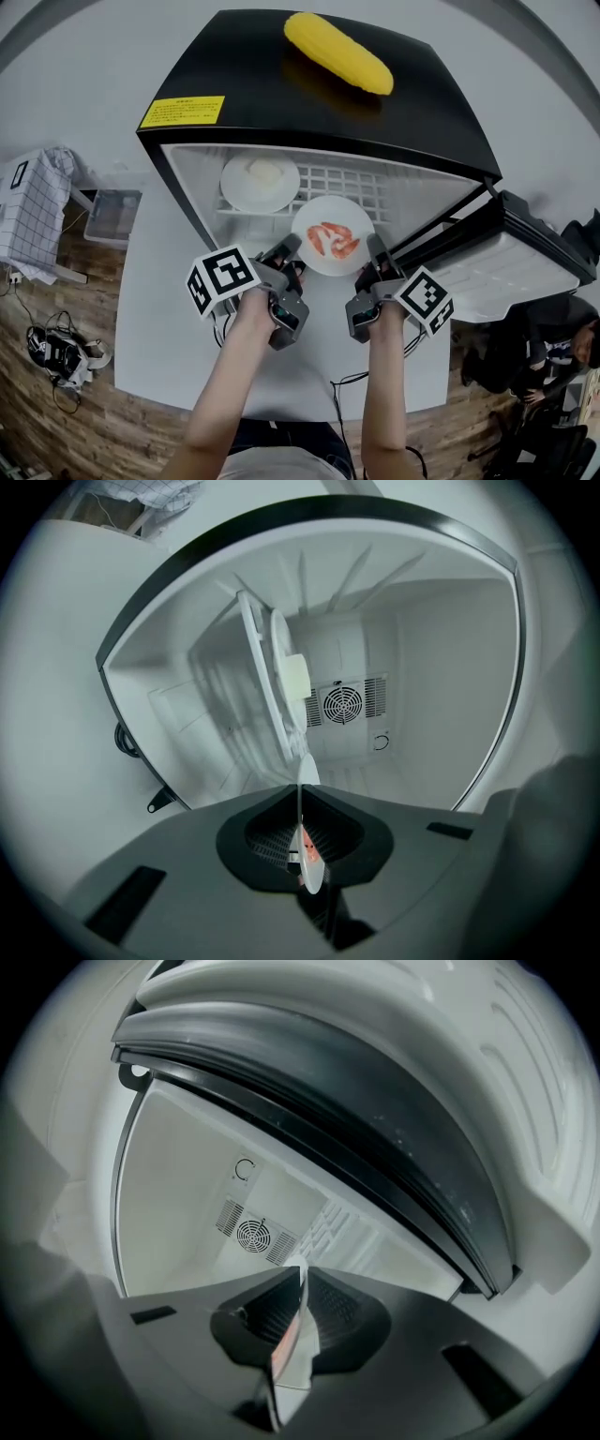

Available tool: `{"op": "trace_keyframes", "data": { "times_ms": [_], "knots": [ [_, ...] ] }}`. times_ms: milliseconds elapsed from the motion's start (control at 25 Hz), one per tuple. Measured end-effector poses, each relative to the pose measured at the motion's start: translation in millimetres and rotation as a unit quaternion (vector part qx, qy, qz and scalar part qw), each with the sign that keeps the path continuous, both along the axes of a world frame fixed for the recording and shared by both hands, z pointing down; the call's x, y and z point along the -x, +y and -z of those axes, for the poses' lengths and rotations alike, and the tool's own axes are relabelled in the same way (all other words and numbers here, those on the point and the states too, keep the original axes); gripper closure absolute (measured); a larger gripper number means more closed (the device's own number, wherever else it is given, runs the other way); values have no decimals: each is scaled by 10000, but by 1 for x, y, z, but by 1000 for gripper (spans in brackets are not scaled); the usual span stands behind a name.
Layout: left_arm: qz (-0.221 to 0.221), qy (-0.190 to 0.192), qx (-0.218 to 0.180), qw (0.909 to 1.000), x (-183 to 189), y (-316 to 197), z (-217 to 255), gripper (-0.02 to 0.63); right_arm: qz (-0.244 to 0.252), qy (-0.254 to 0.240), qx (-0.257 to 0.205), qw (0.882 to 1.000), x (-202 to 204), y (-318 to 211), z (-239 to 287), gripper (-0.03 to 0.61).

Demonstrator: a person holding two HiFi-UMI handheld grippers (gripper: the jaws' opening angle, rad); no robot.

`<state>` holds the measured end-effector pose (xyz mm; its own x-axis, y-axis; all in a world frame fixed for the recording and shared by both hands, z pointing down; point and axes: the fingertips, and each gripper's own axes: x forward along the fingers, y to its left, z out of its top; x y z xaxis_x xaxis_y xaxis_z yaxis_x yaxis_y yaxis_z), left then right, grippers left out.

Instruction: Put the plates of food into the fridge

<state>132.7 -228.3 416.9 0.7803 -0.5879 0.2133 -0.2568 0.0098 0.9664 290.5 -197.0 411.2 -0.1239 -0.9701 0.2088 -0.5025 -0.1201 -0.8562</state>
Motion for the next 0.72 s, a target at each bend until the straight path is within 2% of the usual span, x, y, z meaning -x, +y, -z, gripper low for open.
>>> {"op": "trace_keyframes", "data": {
  "times_ms": [480, 720],
  "knots": [
    [305, 99, -8, 9995, -2, -19, -2, 594, 22, 724, 167, 9972, -3, -26, -1, 543],
    [434, 271, 22, 9987, -8, -22, -1, 594, -281, 1669, 280, 9852, -11, -29, 3, 541]
  ]
}}
